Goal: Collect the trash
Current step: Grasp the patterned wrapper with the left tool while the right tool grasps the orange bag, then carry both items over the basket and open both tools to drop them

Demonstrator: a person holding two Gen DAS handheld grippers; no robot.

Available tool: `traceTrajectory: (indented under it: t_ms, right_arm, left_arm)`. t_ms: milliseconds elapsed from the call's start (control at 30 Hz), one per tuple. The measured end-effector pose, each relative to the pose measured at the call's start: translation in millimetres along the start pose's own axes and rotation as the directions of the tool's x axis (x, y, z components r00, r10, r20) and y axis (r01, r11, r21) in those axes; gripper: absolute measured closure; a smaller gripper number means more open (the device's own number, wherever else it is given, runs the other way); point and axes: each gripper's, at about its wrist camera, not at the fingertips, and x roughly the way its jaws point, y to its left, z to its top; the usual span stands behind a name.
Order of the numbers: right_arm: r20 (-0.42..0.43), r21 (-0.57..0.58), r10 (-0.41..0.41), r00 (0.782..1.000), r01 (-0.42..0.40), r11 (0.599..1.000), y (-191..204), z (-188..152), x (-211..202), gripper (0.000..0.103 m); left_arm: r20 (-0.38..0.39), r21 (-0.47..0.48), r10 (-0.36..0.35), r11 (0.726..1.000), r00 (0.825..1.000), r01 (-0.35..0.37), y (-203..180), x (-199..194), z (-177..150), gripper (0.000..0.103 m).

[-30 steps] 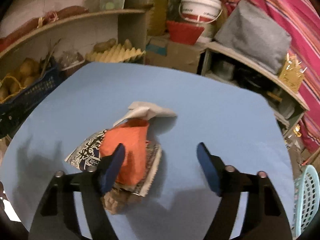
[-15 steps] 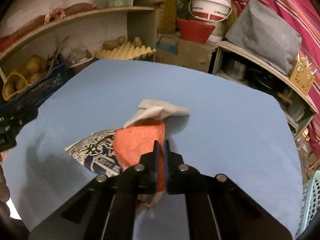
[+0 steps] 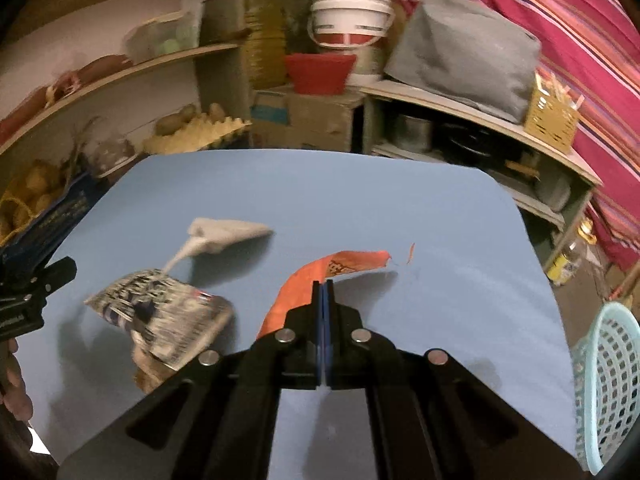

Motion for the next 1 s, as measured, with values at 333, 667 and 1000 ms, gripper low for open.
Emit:
traceTrajectory:
  t_ms: [333, 667, 1000]
  right_arm:
    - [-0.011, 0.027, -0.028, 1.0, 0.028, 0.999, -27, -10, -4, 0.103]
    - [-0.004, 0.042, -0.032, 0.999, 0.032, 0.999, -36, -13, -8, 0.103]
    - [0.009, 0.053, -0.041, 0.999, 0.041, 0.998, -48, -15, -16, 0.103]
  left_arm:
    - [-0.128, -0.073, -0.185, 0.982, 0.974, 0.177, -35, 34, -1, 0.007]
    - [-0.192, -0.074, -0.267, 0.963, 0.944, 0.258, -51, 41, -6, 0.059]
    - [-0.15, -0.077, -0.27, 0.962, 0.951, 0.261, -55, 31, -1, 0.093]
